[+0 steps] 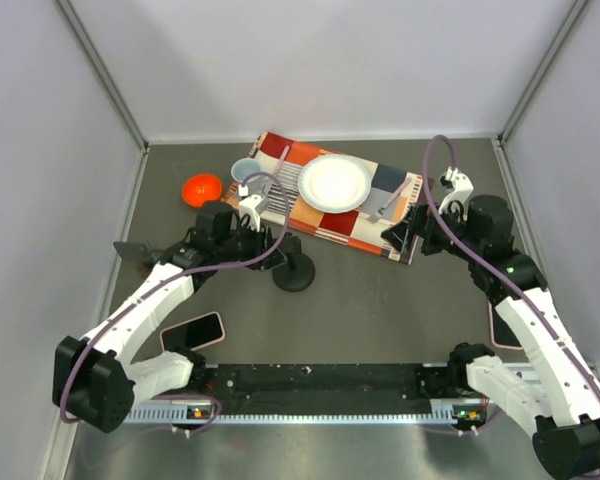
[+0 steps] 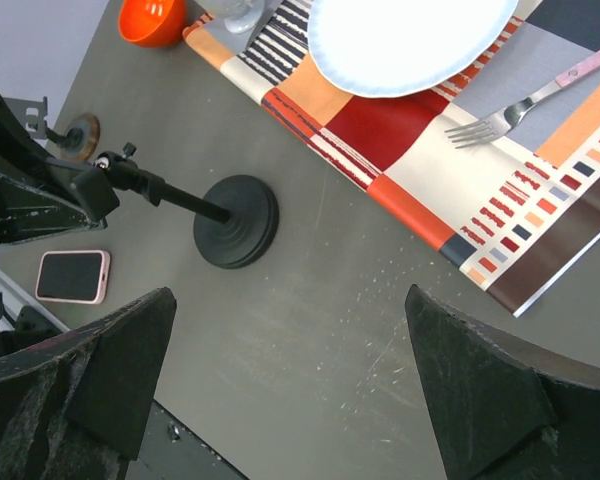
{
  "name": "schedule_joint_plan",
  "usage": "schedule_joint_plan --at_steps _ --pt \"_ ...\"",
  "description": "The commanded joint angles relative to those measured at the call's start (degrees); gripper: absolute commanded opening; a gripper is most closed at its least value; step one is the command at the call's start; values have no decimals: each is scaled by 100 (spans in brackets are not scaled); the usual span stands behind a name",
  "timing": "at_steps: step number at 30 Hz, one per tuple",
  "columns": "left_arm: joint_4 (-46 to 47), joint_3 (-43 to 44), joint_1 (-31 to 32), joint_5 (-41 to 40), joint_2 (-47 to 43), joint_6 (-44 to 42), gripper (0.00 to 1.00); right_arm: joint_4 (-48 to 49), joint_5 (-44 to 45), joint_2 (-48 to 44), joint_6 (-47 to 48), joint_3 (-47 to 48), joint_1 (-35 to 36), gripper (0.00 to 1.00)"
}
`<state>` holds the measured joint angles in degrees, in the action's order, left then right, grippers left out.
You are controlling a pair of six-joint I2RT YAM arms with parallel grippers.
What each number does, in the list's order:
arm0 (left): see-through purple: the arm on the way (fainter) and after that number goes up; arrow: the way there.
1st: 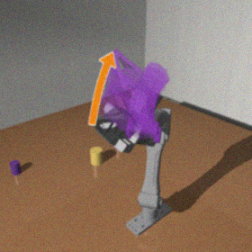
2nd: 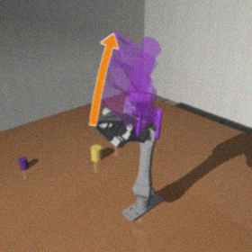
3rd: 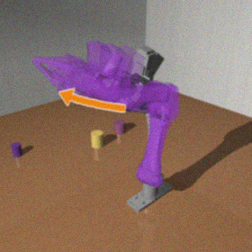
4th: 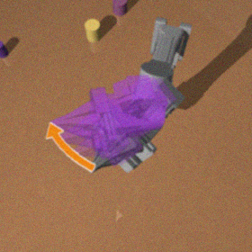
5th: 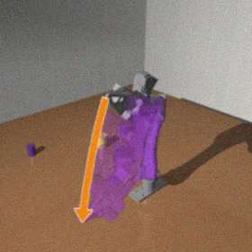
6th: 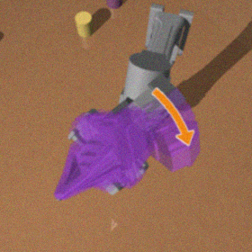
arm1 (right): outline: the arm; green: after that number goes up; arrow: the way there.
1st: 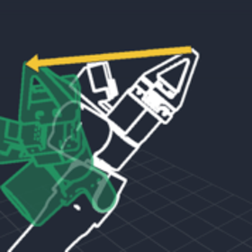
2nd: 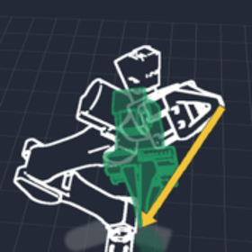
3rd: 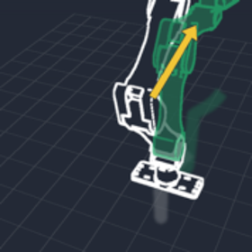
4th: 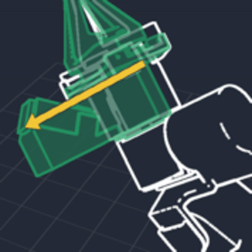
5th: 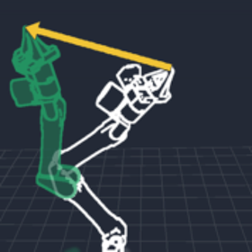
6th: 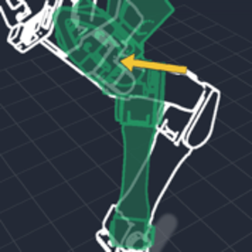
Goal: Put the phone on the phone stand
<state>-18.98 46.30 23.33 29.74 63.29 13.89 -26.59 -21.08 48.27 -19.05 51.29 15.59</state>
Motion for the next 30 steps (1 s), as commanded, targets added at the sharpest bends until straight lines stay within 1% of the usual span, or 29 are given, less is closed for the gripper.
schedule_joint_plan --at_steps 1,4,5,6,7,8,9,10,11,12,13,14,15,16,18,20,22,23,25,26,27,28,29,30 --pt "536 511 145 -134 70 -1 0 154 104 51 94 -40 58 99" --pt "536 502 233 -590 70 377 0 145 104 42 77 -66 110 99" --pt "553 511 259 -627 87 499 0 137 95 25 68 -66 110 99" --pt "623 503 286 -618 131 501 3 136 69 24 68 -58 119 99" --pt "641 511 347 -731 157 501 9 136 34 24 68 -49 128 99" --pt "641 546 365 -802 175 518 16 136 25 42 94 -40 128 99" --pt "554 572 374 -838 227 536 25 145 16 68 94 -40 145 99" --pt "493 625 383 -847 228 544 39 154 16 86 103 -49 154 99" --pt "431 686 383 -881 228 545 51 154 16 95 103 -66 154 99" --pt "387 704 383 -925 176 527 56 232 25 95 86 -110 163 99" --pt "291 722 383 -961 123 484 70 285 42 95 77 -215 198 99" --pt "264 731 383 -1057 53 474 89 321 43 112 77 -242 216 99" --pt "229 740 383 -1092 -131 466 91 330 34 147 77 -251 216 99" --pt "89 783 383 -1119 -219 457 97 304 16 165 68 -233 225 99" --pt "-96 827 383 -1276 -526 430 99 216 -53 165 85 -189 225 99" --pt "-482 915 383 -1531 -825 430 99 172 -72 139 129 -128 233 99" --pt "-772 994 383 -2023 -1072 579 99 145 7 104 226 -58 233 99" --pt "-1165 1012 383 -2242 -1360 641 99 137 68 121 261 -23 233 99" --pt "-1615 1082 383 -3154 -1704 947 97 136 183 121 279 30 225 99" --pt "-2131 1100 383 -3558 -2123 1184 95 136 201 121 288 30 233 99" --pt "-2327 1074 383 -4267 -2380 1343 95 145 227 112 296 22 233 99" --pt "-2399 874 383 -4509 -2652 1579 94 145 253 104 279 -22 233 99" --pt "-2495 776 383 -4660 -3203 1660 94 154 280 95 279 -57 225 99" --pt "-2592 697 374 -4853 -3452 1774 96 180 306 95 270 -84 242 99"
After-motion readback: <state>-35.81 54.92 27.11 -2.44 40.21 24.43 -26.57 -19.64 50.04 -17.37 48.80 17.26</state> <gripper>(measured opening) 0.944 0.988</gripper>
